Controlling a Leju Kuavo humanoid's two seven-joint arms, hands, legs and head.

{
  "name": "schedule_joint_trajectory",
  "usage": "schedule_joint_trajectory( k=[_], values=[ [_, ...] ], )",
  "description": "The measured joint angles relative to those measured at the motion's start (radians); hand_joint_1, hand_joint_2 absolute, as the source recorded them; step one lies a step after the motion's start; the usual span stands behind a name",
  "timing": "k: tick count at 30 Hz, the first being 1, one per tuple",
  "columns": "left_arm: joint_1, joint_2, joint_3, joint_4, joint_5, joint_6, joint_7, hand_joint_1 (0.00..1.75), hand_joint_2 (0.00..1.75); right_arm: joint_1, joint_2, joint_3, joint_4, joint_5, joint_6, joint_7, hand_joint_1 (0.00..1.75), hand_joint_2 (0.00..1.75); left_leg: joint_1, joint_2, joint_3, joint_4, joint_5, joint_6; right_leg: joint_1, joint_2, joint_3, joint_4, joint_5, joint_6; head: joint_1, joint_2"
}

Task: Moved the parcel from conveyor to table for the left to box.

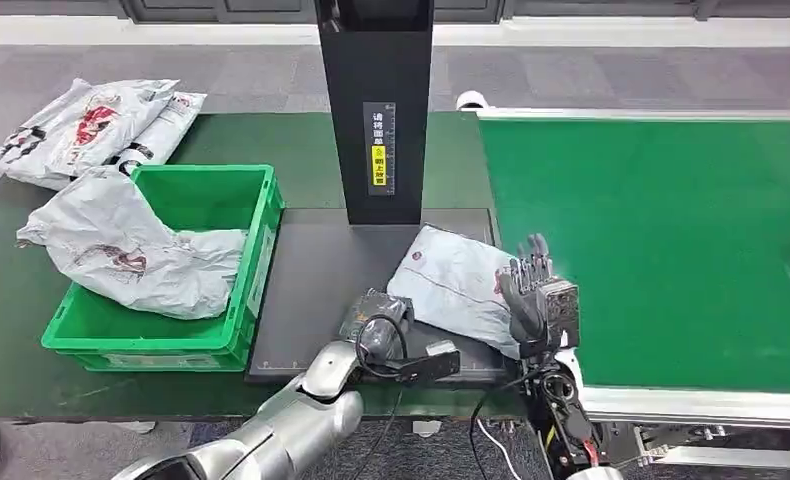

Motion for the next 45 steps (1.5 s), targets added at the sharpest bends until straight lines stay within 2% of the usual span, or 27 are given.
schedule_joint_trajectory(
  k=[7, 15, 21, 24, 25, 28, 31, 33, 36, 39, 42, 45],
  values=[
    [0.000, 0.001, 0.029, 0.000, 0.012, 0.028, -0.003, 1.75, 1.75, 0.027, 0.011, 0.000, -0.046, 0.015, 0.007, 0.014, 0.00, 1.75, 0.000, 0.000, -0.003, 0.000, 0.000, 0.000, 0.000, 0.000, -0.002, 0.000, 0.000, 0.000, 0.000, 0.000],
    [-0.022, 0.018, 0.161, -0.015, 0.014, 0.171, 0.016, 1.75, 1.75, 0.038, 0.028, 0.000, -0.072, 0.043, 0.023, 0.030, 0.00, 1.75, 0.000, 0.000, -0.002, 0.000, 0.000, -0.001, 0.000, 0.000, -0.003, 0.000, 0.000, 0.000, 0.000, 0.000],
    [-0.029, 0.034, 0.396, -0.132, -0.060, 0.192, -0.082, 1.75, 1.75, 0.074, 0.032, -0.010, -0.133, 0.055, 0.023, 0.050, 0.00, 1.75, 0.000, 0.001, -0.003, 0.000, 0.000, -0.001, 0.000, 0.001, -0.003, 0.000, 0.000, 0.000, 0.000, 0.000],
    [-0.032, 0.035, 0.521, -0.174, -0.202, 0.193, -0.046, 1.75, 1.75, 0.082, 0.034, -0.018, -0.149, 0.059, 0.029, 0.052, 0.00, 1.75, 0.000, 0.001, -0.003, 0.000, 0.000, -0.001, 0.000, 0.001, -0.004, 0.000, 0.000, 0.000, 0.000, 0.000],
    [-0.033, 0.035, 0.553, -0.179, -0.228, 0.193, -0.028, 0.00, 1.75, 0.083, 0.034, -0.019, -0.152, 0.060, 0.031, 0.052, 0.00, 1.75, 0.000, 0.001, -0.003, 0.000, 0.000, -0.001, 0.000, 0.001, -0.004, 0.000, 0.000, 0.000, 0.000, 0.000],
    [-0.036, 0.040, 0.630, -0.183, -0.274, 0.193, 0.003, 0.00, 1.75, 0.086, 0.036, -0.025, -0.161, 0.070, 0.032, 0.053, 0.00, 1.75, 0.000, 0.001, -0.003, 0.000, 0.000, -0.001, 0.000, 0.001, -0.004, 0.000, 0.000, 0.000, 0.000, 0.000],
    [-0.036, 0.042, 0.692, -0.182, -0.248, 0.193, -0.038, 0.00, 1.75, 0.086, 0.037, -0.027, -0.164, 0.072, 0.031, 0.061, 0.00, 1.75, 0.000, 0.001, -0.003, 0.000, 0.000, -0.001, 0.000, 0.001, -0.004, 0.000, 0.000, 0.000, 0.000, 0.000],
    [-0.035, 0.038, 0.736, -0.182, -0.196, 0.193, -0.117, 0.00, 1.75, 0.086, 0.039, -0.035, -0.164, 0.064, 0.032, 0.074, 0.00, 1.75, 0.000, 0.001, -0.003, 0.000, 0.000, -0.001, 0.000, 0.001, -0.004, 0.000, 0.000, 0.000, 0.000, 0.000],
    [-0.040, 0.019, 0.812, -0.161, -0.014, 0.168, -0.313, 0.00, 1.75, 0.080, 0.042, -0.052, -0.153, 0.058, 0.045, 0.108, 0.00, 1.75, 0.000, 0.000, -0.003, 0.000, 0.000, -0.001, 0.000, 0.001, -0.004, 0.000, 0.000, 0.000, 0.000, 0.000],
    [-0.058, 0.003, 0.897, -0.130, 0.305, 0.000, -0.557, 0.00, 1.75, 0.033, 0.039, -0.066, -0.062, 0.102, 0.072, 0.156, 0.00, 1.75, 0.000, 0.002, -0.003, 0.000, 0.000, -0.001, 0.000, 0.001, -0.004, 0.000, 0.000, 0.000, 0.000, 0.000],
    [-0.068, -0.008, 0.916, -0.117, 0.512, -0.119, -0.641, 0.00, 1.75, -0.021, 0.034, -0.067, 0.059, 0.151, 0.061, 0.154, 0.00, 1.75, 0.000, 0.002, -0.003, 0.000, 0.001, -0.001, 0.000, 0.001, -0.004, 0.000, 0.001, 0.000, 0.000, 0.000],
    [-0.070, -0.012, 0.916, -0.111, 0.565, -0.140, -0.648, 0.00, 1.75, -0.066, 0.031, -0.068, 0.154, 0.166, 0.054, 0.143, 0.00, 1.75, 0.000, 0.002, -0.003, 0.000, 0.001, -0.001, 0.000, 0.002, -0.004, 0.000, 0.001, -0.001, 0.000, 0.000]
  ],
)
